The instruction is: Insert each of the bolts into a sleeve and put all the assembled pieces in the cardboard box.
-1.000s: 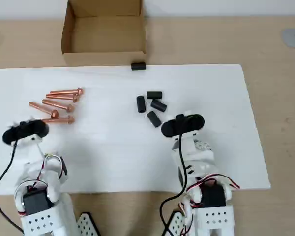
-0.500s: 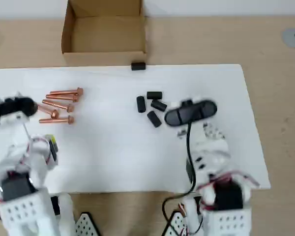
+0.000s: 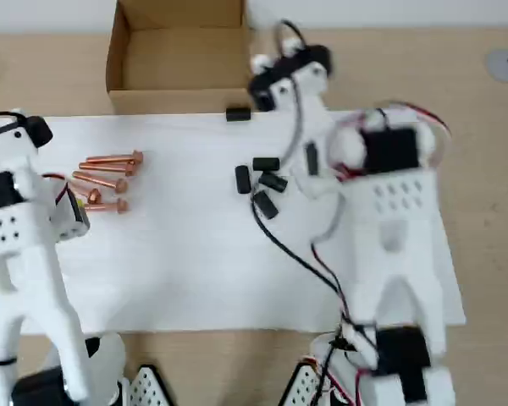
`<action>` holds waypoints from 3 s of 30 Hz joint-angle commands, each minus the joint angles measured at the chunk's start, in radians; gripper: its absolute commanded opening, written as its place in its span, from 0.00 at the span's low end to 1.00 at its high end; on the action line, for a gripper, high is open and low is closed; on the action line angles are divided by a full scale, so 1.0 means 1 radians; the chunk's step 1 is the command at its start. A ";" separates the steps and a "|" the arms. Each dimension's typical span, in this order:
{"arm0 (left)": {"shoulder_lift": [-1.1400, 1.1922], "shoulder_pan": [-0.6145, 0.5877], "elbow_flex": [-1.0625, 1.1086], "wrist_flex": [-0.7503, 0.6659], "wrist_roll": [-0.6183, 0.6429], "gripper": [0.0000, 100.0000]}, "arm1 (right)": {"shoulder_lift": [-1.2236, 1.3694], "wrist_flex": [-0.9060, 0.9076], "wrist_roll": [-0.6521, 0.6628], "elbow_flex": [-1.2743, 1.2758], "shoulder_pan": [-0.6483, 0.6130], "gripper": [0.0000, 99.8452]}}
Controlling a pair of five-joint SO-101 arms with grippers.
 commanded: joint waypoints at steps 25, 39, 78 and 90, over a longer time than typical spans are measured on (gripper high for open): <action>0.019 0.014 0.253 -0.167 -0.175 0.10 | 0.053 -0.457 0.031 0.486 -0.136 0.01; 0.354 0.014 0.195 -0.391 -0.032 0.10 | 0.061 -0.623 -0.118 0.633 -0.165 0.18; 0.090 0.081 0.259 -0.431 0.020 0.10 | 0.262 -0.555 0.115 0.470 -0.171 0.18; -0.211 0.081 0.427 -0.430 -0.023 0.10 | 0.460 -0.543 0.095 0.369 -0.177 0.18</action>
